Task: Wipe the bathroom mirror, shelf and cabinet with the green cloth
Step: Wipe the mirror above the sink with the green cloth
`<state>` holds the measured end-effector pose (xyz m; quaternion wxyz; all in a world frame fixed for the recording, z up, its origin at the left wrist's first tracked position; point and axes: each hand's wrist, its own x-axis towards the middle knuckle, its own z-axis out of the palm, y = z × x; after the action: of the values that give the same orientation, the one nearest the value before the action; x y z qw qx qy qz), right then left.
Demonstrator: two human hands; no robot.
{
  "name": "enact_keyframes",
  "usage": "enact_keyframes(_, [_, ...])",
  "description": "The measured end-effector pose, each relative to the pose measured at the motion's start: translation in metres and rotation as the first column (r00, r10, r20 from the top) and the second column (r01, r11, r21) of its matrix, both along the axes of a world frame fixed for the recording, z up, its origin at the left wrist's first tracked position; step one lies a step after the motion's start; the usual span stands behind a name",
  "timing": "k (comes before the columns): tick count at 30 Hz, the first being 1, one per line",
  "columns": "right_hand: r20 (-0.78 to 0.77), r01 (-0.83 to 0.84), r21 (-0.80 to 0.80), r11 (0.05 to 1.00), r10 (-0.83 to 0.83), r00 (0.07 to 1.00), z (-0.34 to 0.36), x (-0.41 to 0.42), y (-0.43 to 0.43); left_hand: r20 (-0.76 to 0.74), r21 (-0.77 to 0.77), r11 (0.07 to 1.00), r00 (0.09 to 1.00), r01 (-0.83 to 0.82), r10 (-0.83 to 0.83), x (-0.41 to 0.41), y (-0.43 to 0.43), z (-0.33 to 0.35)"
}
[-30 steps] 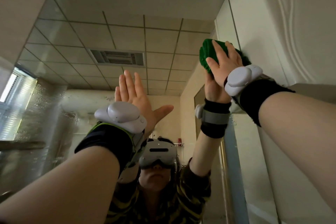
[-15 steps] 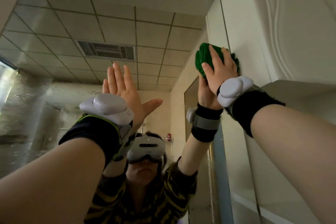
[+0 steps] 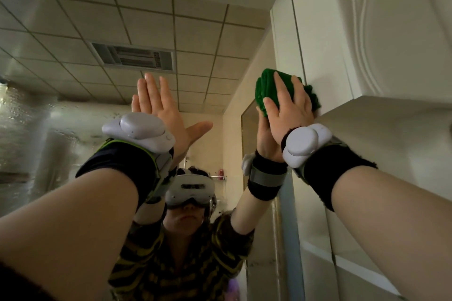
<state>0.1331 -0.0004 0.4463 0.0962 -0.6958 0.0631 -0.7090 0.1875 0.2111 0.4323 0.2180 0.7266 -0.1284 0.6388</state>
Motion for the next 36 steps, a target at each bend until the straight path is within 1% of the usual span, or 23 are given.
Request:
enact_keyframes(5, [-0.017,0.0,0.013,1.0,0.001,1.0,-0.011,-0.001,0.008,0.037,-0.017,1.0,0.999,0.012,-0.011,0.0,-0.002,-0.001])
enact_keyframes(9, [-0.067,0.006,0.016,1.0,-0.005,0.998,-0.011,-0.004,0.014,0.023,-0.018,1.0,1.0,0.006,-0.006,0.002,0.0,0.001])
enact_keyframes(12, [-0.089,0.007,0.047,0.999,-0.003,0.996,-0.006,-0.006,0.018,0.015,-0.01,1.0,1.0,0.005,-0.005,0.0,-0.001,0.001])
enact_keyframes(15, [-0.09,0.011,0.058,0.998,-0.006,0.996,0.008,-0.006,0.023,0.018,-0.014,1.0,1.0,-0.002,0.002,-0.001,-0.002,-0.001])
enact_keyframes(20, [-0.087,-0.037,0.081,0.996,0.044,0.995,0.044,-0.009,0.029,0.02,-0.029,1.0,1.0,0.006,-0.005,-0.002,-0.002,0.001])
enact_keyframes(22, [-0.053,-0.052,0.086,0.995,0.057,0.997,0.051,-0.006,0.032,0.057,-0.037,0.999,0.998,0.0,0.002,-0.001,-0.002,0.0])
enact_keyframes(24, [-0.035,-0.031,0.087,0.996,0.034,0.999,0.05,-0.003,0.031,0.069,-0.036,0.999,0.998,-0.01,0.012,-0.001,-0.004,-0.002])
enact_keyframes(29, [-0.022,-0.03,0.039,0.999,0.031,0.999,0.039,0.002,0.028,-0.016,-0.01,1.0,1.0,-0.004,0.004,-0.004,-0.002,0.001])
enact_keyframes(34, [0.029,-0.06,-0.041,0.997,0.061,0.998,0.018,0.016,0.036,-0.004,-0.012,1.0,1.0,0.013,-0.013,-0.009,-0.002,-0.003])
enact_keyframes(36, [0.023,-0.074,-0.064,0.995,0.076,0.997,0.008,0.018,0.039,0.014,-0.023,1.0,1.0,0.02,-0.02,-0.01,-0.003,-0.003])
